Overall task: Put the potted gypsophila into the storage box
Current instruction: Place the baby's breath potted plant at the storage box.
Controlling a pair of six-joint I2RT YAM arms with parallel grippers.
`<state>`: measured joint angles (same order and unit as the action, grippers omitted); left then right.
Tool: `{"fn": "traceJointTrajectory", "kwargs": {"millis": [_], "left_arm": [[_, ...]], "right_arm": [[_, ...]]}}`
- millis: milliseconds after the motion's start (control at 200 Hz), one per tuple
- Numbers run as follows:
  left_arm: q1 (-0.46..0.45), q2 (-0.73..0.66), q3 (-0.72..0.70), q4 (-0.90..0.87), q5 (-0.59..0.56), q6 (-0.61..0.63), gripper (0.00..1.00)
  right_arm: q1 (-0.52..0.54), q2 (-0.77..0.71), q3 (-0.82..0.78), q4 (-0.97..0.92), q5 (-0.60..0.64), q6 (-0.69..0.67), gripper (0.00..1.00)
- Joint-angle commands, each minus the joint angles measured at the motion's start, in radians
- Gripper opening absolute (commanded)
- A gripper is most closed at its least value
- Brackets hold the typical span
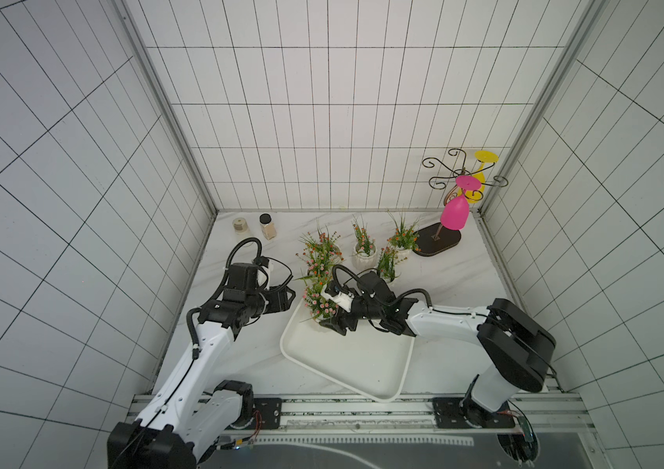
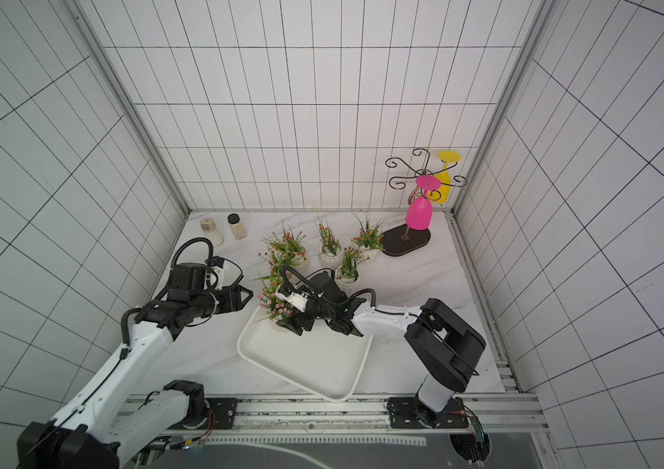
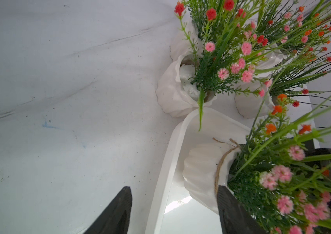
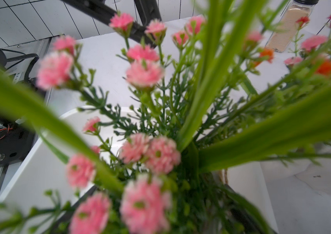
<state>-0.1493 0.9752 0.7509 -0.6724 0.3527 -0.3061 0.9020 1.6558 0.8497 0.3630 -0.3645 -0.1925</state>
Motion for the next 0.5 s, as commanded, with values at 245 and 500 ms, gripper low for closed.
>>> {"fn": "traceJointTrajectory", "kwargs": {"millis": [245,500], "left_arm": [[0.003,-0.014,-0.014,0.017,-0.001,0.013,0.67],[0.003,-0.014,-0.013,0.02,0.003,0.013,0.68]], "right_arm": [[0.005,0.062,0.14,0.137,-0.018,-0.036,0.76],[-0.005,0.095,0.145,0.153,-0.022,-0.036,0.78]]}}
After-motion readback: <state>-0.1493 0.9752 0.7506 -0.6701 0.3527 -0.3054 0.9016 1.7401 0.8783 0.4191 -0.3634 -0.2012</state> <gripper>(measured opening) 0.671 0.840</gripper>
